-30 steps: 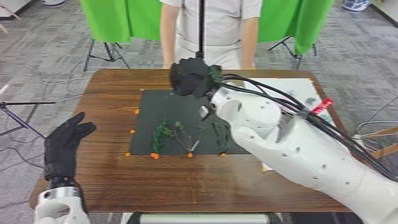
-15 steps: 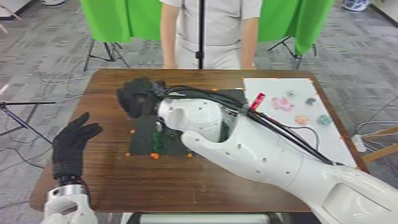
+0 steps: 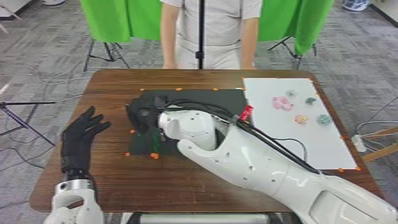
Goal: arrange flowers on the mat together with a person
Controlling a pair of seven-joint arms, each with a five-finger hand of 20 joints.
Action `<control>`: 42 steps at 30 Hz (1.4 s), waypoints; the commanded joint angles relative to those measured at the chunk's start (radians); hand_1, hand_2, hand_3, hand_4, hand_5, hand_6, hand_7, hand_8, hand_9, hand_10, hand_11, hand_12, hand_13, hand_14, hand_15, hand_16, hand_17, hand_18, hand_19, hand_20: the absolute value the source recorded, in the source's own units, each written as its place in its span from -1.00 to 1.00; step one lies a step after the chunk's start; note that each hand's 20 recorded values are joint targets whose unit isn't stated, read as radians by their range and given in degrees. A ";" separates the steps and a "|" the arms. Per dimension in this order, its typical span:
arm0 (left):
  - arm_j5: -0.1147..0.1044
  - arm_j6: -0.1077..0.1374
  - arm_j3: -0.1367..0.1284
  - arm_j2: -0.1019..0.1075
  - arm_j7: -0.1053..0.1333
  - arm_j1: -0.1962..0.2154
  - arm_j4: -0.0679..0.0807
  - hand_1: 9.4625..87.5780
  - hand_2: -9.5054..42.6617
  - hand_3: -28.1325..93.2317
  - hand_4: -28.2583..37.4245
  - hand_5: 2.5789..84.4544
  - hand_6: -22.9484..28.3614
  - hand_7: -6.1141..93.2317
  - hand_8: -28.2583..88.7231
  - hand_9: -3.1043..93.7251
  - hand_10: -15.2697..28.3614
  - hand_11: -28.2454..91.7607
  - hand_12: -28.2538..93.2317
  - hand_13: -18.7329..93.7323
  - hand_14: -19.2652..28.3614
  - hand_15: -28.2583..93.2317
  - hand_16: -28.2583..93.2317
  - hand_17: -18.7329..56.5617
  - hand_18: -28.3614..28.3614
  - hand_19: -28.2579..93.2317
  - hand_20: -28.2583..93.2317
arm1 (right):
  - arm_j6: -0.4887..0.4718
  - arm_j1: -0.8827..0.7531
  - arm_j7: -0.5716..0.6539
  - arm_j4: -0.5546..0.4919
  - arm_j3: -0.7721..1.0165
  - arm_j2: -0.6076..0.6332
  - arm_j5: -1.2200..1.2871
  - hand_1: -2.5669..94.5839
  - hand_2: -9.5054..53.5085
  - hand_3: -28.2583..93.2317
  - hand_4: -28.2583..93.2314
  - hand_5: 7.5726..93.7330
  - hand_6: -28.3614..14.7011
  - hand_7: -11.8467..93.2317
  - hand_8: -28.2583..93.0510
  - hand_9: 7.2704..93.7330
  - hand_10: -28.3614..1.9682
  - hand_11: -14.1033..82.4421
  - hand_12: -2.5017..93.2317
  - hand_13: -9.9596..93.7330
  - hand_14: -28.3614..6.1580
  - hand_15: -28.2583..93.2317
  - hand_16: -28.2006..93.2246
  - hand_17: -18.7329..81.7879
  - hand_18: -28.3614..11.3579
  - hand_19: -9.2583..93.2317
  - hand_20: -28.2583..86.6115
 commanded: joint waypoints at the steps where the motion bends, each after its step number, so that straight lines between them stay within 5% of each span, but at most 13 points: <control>1: 0.007 -0.018 0.017 -0.011 -0.007 0.010 0.011 -0.57 -0.24 0.51 -0.69 0.02 0.27 -0.78 -0.63 -0.09 0.30 -0.07 -0.44 0.10 0.60 -0.11 -0.56 -0.20 0.49 -0.33 -0.15 | -0.036 0.006 0.006 0.008 0.000 -0.003 -0.047 0.77 -1.00 -1.00 0.02 0.62 0.94 -0.49 -0.44 0.88 0.66 -0.66 -0.37 1.00 0.67 0.26 -0.13 0.46 -0.26 0.69 0.08; 10: 0.010 -0.023 0.017 -0.011 -0.010 0.010 0.009 -0.56 -0.28 0.50 -0.68 0.00 0.24 -0.76 -0.63 -0.09 0.25 -0.06 -0.45 0.10 0.58 -0.12 -0.56 -0.20 0.48 -0.34 -0.15 | -0.043 0.018 0.015 -0.007 -0.005 0.010 -0.060 0.55 -1.00 -0.96 0.14 0.41 1.00 -0.44 -0.55 0.78 0.56 -0.47 -0.55 1.00 0.66 0.20 -0.06 0.44 -0.26 0.65 0.12; 11: 0.011 -0.021 0.018 -0.011 -0.010 0.008 0.010 -0.56 -0.28 0.49 -0.67 0.00 0.24 -0.76 -0.63 -0.10 0.24 -0.06 -0.45 0.10 0.57 -0.12 -0.56 -0.20 0.48 -0.34 -0.15 | -0.047 0.020 0.012 -0.004 -0.005 0.011 -0.063 0.17 -1.00 -0.07 -0.52 0.39 0.99 -0.44 -0.59 0.77 0.55 -0.45 -0.57 1.00 0.66 0.20 -0.05 0.44 -0.26 0.64 0.15; 12: 0.011 -0.021 0.017 -0.011 -0.010 0.009 0.009 -0.55 -0.29 0.49 -0.66 0.00 0.24 -0.76 -0.63 -0.10 0.24 -0.06 -0.45 0.10 0.57 -0.12 -0.56 -0.20 0.48 -0.34 -0.15 | -0.047 0.020 0.012 -0.003 -0.006 0.014 -0.069 0.01 -1.00 0.31 -0.81 0.39 0.99 -0.44 -0.62 0.77 0.54 -0.45 -0.59 1.00 0.66 0.19 -0.05 0.44 -0.26 0.63 0.15; 13: 0.010 -0.021 0.016 -0.011 -0.008 0.012 0.008 -0.55 -0.31 0.49 -0.66 0.00 0.24 -0.75 -0.63 -0.10 0.25 -0.06 -0.45 0.10 0.57 -0.12 -0.55 -0.20 0.48 -0.34 -0.15 | -0.047 0.023 0.015 -0.007 -0.011 0.019 -0.073 -0.02 -1.00 0.40 -0.89 0.39 0.99 -0.44 -0.62 0.77 0.54 -0.44 -0.59 1.00 0.65 0.19 -0.05 0.44 -0.26 0.63 0.15; 19: 0.010 -0.015 0.012 -0.013 -0.006 0.021 0.000 -0.54 -0.37 0.50 -0.64 0.03 0.19 -0.69 -0.64 -0.06 0.27 -0.05 -0.43 0.09 0.54 -0.13 -0.54 -0.20 0.47 -0.35 -0.15 | -0.022 0.039 0.030 -0.051 0.017 0.056 -0.049 -0.05 -1.00 0.47 -0.91 0.40 0.91 -0.42 -0.63 0.77 0.49 -0.44 -0.59 1.00 0.65 0.18 -0.03 0.43 -0.26 0.63 0.15; 24: 0.011 -0.010 0.001 -0.012 -0.006 0.039 -0.013 -0.59 -0.38 0.50 -0.70 0.07 0.06 -0.60 -0.65 0.07 0.29 -0.09 -0.36 0.12 0.56 -0.13 -0.52 -0.19 0.46 -0.37 -0.15 | 0.038 0.000 0.054 -0.240 0.123 0.163 0.072 -0.10 -1.00 0.59 -0.93 0.41 0.84 -0.41 -0.65 0.77 0.43 -0.44 -0.59 1.00 0.66 0.16 -0.01 0.43 -0.26 0.63 0.15; 30: 0.022 -0.023 -0.009 -0.016 -0.020 0.049 -0.027 -0.65 -0.46 0.56 -0.79 0.14 0.04 -0.57 -0.63 0.13 0.36 -0.11 -0.30 0.12 0.59 -0.13 -0.50 -0.19 0.46 -0.37 -0.15 | 0.288 -0.303 0.085 -0.504 0.448 0.318 0.421 -0.12 -1.00 0.65 -0.94 0.41 0.58 -0.41 -0.62 0.69 0.30 -0.40 -0.56 0.91 0.49 0.06 0.03 0.31 -0.33 0.51 0.15; 33: 0.027 -0.025 -0.013 -0.015 -0.022 0.062 -0.037 -0.65 -0.49 0.58 -0.81 0.15 0.04 -0.57 -0.63 0.14 0.35 -0.11 -0.29 0.11 0.60 -0.13 -0.50 -0.19 0.46 -0.37 -0.15 | 0.365 -0.534 -0.003 -0.594 0.662 0.346 0.651 -0.22 -1.00 0.62 -0.85 0.42 0.48 -0.45 -0.65 0.61 0.19 -0.40 -0.57 0.76 0.28 -0.04 0.01 0.19 -0.36 0.28 0.14; 37: 0.065 -0.036 -0.015 -0.027 -0.034 0.079 -0.052 -0.65 -0.51 0.59 -0.83 0.16 0.04 -0.57 -0.62 0.14 0.35 -0.12 -0.28 0.11 0.61 -0.13 -0.50 -0.19 0.45 -0.37 -0.15 | 0.207 -0.846 -0.157 -0.650 0.981 0.267 1.014 -0.47 -0.75 0.61 -0.81 0.29 0.33 -0.52 -0.68 0.31 -0.09 -0.51 -0.60 0.30 -0.11 -0.26 -0.08 -0.05 -0.31 -0.30 0.13; 42: 0.111 -0.067 0.004 -0.035 -0.042 0.072 -0.061 -0.65 -0.53 0.60 -0.84 0.17 0.04 -0.57 -0.62 0.14 0.35 -0.12 -0.27 0.11 0.61 -0.13 -0.50 -0.19 0.45 -0.37 -0.16 | 0.251 -1.100 -0.267 -0.681 1.144 0.135 1.195 -0.66 -0.64 0.64 -0.79 -0.05 0.29 -0.64 -0.64 -0.10 -0.14 -0.60 -0.65 -0.14 -0.15 -0.39 -0.20 -0.20 -0.35 -0.65 0.03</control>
